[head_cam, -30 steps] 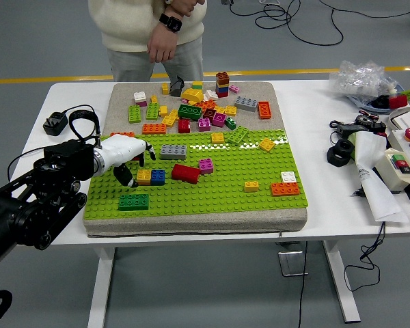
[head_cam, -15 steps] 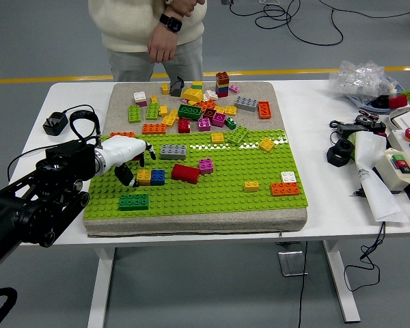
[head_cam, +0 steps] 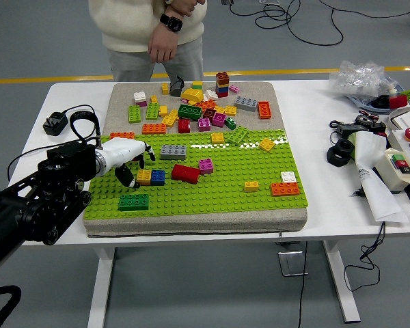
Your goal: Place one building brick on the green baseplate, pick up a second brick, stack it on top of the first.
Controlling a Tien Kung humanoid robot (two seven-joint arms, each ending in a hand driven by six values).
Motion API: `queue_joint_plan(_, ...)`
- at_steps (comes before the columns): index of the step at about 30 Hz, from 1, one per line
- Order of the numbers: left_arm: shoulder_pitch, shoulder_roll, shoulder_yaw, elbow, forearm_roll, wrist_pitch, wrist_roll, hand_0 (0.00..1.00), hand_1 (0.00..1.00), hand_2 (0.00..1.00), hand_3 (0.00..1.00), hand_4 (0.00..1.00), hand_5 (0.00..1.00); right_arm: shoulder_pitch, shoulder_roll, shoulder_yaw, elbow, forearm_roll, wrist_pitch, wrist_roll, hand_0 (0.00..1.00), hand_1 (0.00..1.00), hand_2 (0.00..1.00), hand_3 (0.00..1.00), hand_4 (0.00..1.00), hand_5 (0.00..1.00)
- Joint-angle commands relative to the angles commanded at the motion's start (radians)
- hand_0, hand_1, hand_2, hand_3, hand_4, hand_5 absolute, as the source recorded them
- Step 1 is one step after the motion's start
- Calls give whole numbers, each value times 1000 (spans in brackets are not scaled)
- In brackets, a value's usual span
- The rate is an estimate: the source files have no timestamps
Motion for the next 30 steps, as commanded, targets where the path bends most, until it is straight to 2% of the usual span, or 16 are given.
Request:
queue_joint_plan(2, 0, -2, 1, 5, -5, 1, 1, 769, 699, 569, 738, 925, 17, -1, 0, 0, 0, 0, 0, 0, 765, 704, 738, 751, 998, 621)
queue_joint_plan(3, -1, -3, 2, 7, -7, 2, 1, 767, 691, 553, 689, 850, 2, -1, 0, 0, 0, -1, 0, 0, 765, 703, 737, 751, 998, 621)
queue_joint_plan(9, -4, -7, 3, 13, -22, 6, 4, 767, 691, 553, 689, 850, 2, -2, 0, 0, 0, -3, 1, 0, 765, 703, 737, 751, 998, 621)
queue_joint_plan(10, -5, -8, 3, 13, -26, 7, 5, 750, 635, 534, 609, 731, 2, -1, 0, 0, 0, -2, 1, 0, 765, 705, 736, 751, 998, 621)
queue_joint_plan(14, -8, -8, 1, 8, -38, 8, 10, 750, 635, 534, 609, 731, 2, -1, 0, 1, 0, -4, 1, 0, 765, 705, 736, 751, 998, 621)
queue_joint_plan(15, -8, -8, 0, 8, -39, 8, 10, 695, 579, 524, 573, 661, 2, -1, 0, 1, 0, -4, 1, 0, 765, 704, 738, 751, 998, 621)
queue_joint_plan(20, -9, -10, 3, 4, -52, 10, 15, 695, 579, 524, 573, 661, 2, -1, -1, 2, 0, -5, 1, -1, 765, 704, 738, 751, 998, 621)
queue_joint_plan(21, -9, -10, 4, 4, -53, 10, 16, 646, 548, 519, 544, 608, 2, -1, -1, 2, 0, -5, 1, -1, 765, 704, 737, 750, 998, 623)
queue_joint_plan(23, -10, -11, 4, 4, -55, 11, 17, 646, 548, 519, 544, 608, 2, -1, 0, 2, 0, -5, 1, -1, 765, 704, 737, 750, 998, 623)
queue_joint_plan(30, -4, 2, -9, -29, -41, -10, 28, 638, 535, 516, 535, 591, 2, -3, 0, 6, 0, -4, 1, -1, 765, 703, 738, 751, 998, 623)
